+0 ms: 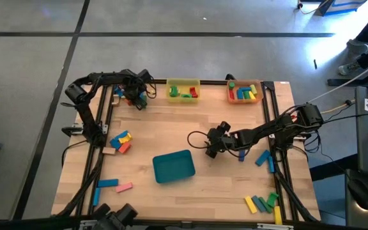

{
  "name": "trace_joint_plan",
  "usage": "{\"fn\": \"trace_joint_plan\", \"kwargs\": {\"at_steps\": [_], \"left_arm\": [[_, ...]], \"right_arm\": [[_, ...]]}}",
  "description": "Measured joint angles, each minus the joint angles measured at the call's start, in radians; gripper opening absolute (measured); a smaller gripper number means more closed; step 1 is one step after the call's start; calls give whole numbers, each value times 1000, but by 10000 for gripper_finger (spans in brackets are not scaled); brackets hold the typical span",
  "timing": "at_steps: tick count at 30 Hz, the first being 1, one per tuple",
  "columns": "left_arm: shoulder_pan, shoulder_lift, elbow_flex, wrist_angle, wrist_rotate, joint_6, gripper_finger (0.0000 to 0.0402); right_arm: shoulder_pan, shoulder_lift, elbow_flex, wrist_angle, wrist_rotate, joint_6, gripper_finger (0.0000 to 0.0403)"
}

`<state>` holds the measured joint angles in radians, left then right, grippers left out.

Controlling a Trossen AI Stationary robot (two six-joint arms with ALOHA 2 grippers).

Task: Sort blocks by size
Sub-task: Put the orange arch block into the yellow bin

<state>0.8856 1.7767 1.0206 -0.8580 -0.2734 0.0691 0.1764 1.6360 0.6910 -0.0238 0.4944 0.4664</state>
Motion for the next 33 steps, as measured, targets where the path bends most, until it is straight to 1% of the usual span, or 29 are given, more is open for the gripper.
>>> {"fn": "trace_joint_plan", "kwargs": {"at_steps": [3,6,9,11,16,19,22,26,30,33], "left_arm": [[-1,0,0,-7,0,1,57],[-4,0,2,-57,-1,15,31],[-17,-16,2,-88,-2,17,30],[-36,-48,3,-114,-3,18,30],[-77,-164,5,-137,-2,17,46],[-96,-242,19,-129,-3,15,45],[-112,-313,30,-46,15,16,36],[-121,-383,32,131,113,46,38],[-121,-393,32,286,249,53,49],[-126,-383,32,376,310,53,47]], "right_arm": [[0,0,0,0,-1,0,292],[0,0,0,0,-1,0,292],[0,0,0,0,-1,0,292],[0,0,0,0,-2,0,292],[0,0,0,1,-2,0,292],[0,0,0,9,-1,-1,292],[0,0,0,20,-1,-3,292],[0,0,0,31,-1,-3,292],[0,0,0,31,-1,-3,292],[0,0,0,31,-1,-3,292]]}}
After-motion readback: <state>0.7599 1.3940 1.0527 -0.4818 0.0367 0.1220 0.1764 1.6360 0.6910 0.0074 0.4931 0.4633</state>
